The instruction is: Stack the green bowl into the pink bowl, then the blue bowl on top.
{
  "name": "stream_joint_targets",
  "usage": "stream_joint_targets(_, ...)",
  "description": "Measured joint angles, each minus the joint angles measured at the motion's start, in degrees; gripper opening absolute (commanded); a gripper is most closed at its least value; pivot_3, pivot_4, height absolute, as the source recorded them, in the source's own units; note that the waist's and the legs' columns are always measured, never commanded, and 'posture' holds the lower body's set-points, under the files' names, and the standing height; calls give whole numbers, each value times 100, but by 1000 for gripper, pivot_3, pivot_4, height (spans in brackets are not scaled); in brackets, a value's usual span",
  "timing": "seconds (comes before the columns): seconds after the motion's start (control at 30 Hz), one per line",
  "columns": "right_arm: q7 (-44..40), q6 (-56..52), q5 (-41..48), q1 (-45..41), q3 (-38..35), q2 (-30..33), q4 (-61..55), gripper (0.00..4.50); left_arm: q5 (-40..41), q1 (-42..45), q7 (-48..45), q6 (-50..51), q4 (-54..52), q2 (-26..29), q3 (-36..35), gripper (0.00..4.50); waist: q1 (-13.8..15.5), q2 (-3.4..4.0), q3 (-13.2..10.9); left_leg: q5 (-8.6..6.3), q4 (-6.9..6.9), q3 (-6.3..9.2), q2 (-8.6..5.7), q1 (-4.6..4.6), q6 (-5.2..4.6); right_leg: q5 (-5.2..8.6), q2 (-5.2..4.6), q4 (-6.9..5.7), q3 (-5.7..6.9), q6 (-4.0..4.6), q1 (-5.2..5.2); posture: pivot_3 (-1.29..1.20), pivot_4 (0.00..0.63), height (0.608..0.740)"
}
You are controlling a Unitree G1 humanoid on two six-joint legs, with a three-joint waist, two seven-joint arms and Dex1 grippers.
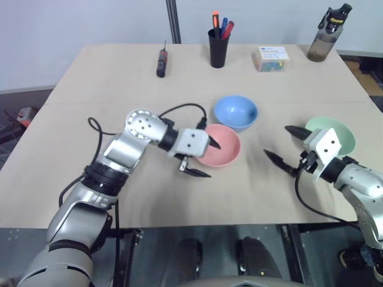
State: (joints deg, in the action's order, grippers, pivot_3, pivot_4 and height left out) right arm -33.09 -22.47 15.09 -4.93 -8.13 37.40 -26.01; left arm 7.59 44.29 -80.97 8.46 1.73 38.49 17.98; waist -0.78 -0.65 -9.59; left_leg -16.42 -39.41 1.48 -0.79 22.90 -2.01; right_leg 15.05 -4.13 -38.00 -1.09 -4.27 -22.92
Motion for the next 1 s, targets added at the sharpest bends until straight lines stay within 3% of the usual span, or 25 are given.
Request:
stream_joint_targets(0.13,414,-434,-245,-31,-239,67,56,4500,402,-334,559,336,-345,-67,-747,4293,0,1,1,2,2,2,7,-1,3,0,0,-1,1,0,-1,0,150,740)
stream_joint_targets(0.2,563,-874,-310,-62,-265,83,64,4500,1037,-668,807,612,-501,-291,-1212,4293,5,2,2,2,0,3,9,0,3,0,-2,-1,1,0,0,0,150,740)
stream_joint_targets(0.3,608,-1186,-360,-90,-227,140,175,4500,1155,-940,1038,638,-595,-276,-1470,4429,-1,2,2,1,1,0,7,-3,2,0,-2,-2,-2,0,1,0,150,740)
stream_joint_targets(0.4,619,-1389,-435,-272,-117,158,641,3773,1708,-1225,956,946,-721,-195,-1800,4500,-4,3,2,1,1,-1,8,-4,3,0,-2,-3,-2,1,0,0,150,740)
stream_joint_targets(0.7,539,-1572,-573,-654,101,225,1112,77,2024,-1353,1209,1092,-897,-185,-1968,4500,6,3,2,6,2,-1,5,-3,10,0,-4,1,-2,1,1,0,150,740)
stream_joint_targets(1.0,192,-1528,-481,-758,115,351,820,30,2056,-1536,1373,1062,-932,-274,-1952,4500,-16,4,1,4,3,-3,7,-4,8,0,-2,0,-5,1,0,0,150,740)
